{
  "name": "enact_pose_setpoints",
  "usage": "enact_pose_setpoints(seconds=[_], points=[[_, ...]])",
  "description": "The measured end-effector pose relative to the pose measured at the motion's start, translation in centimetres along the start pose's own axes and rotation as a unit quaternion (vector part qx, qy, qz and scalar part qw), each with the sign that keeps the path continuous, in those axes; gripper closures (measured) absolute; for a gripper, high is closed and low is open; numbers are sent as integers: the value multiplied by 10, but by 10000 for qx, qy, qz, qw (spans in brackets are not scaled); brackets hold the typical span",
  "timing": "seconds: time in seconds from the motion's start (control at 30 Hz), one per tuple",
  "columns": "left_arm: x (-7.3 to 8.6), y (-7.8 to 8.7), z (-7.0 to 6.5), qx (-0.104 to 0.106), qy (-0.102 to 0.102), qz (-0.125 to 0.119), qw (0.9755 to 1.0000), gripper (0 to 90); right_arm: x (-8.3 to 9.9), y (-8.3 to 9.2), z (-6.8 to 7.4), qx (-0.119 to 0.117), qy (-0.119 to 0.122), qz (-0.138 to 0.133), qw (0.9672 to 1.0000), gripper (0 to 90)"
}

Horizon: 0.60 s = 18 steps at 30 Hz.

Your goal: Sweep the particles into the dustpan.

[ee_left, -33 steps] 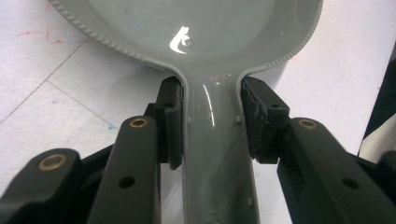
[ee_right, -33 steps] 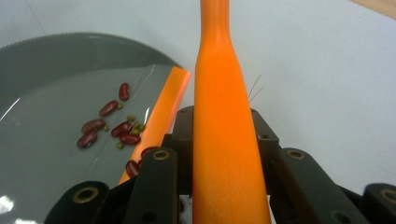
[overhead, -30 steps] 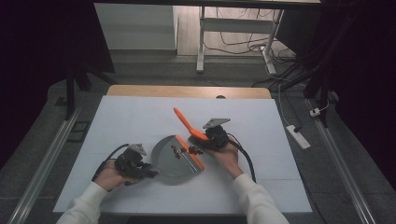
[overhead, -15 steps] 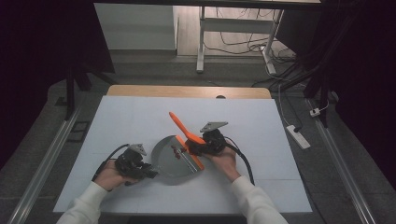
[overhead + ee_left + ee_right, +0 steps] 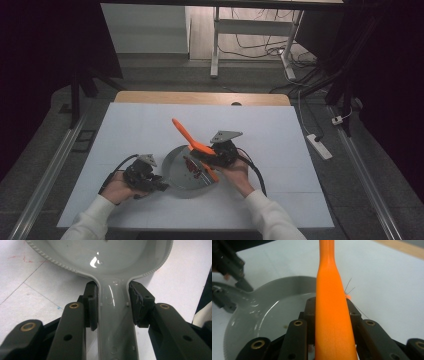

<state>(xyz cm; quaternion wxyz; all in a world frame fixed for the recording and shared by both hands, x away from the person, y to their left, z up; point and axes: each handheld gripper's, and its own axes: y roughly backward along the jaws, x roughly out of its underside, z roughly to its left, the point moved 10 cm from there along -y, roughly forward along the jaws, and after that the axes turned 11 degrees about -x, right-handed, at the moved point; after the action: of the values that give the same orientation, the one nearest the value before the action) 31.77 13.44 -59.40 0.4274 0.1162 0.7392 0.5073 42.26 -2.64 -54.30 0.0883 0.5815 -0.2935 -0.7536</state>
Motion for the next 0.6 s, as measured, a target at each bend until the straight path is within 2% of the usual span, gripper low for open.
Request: enact_pose_setpoints(seconds=[0.07,0.33,0.47,0.53,0.6], points=[[0,0,0,-1,4,-2,10000,620,0,3,-3,48,-34,-2,10000,701],[0,1,0,-13,41,-53,10000,621,11,20,-32,542,-213,34,9983,701],[1,3,0,-10,25,-44,10000,621,21,22,-43,728,-291,112,9969,701],[2,4,0,-4,21,-47,10000,621,26,23,-50,824,-408,142,9957,700],[2,5,0,-8,19,-52,10000,621,27,23,-51,854,-419,150,9954,701]])
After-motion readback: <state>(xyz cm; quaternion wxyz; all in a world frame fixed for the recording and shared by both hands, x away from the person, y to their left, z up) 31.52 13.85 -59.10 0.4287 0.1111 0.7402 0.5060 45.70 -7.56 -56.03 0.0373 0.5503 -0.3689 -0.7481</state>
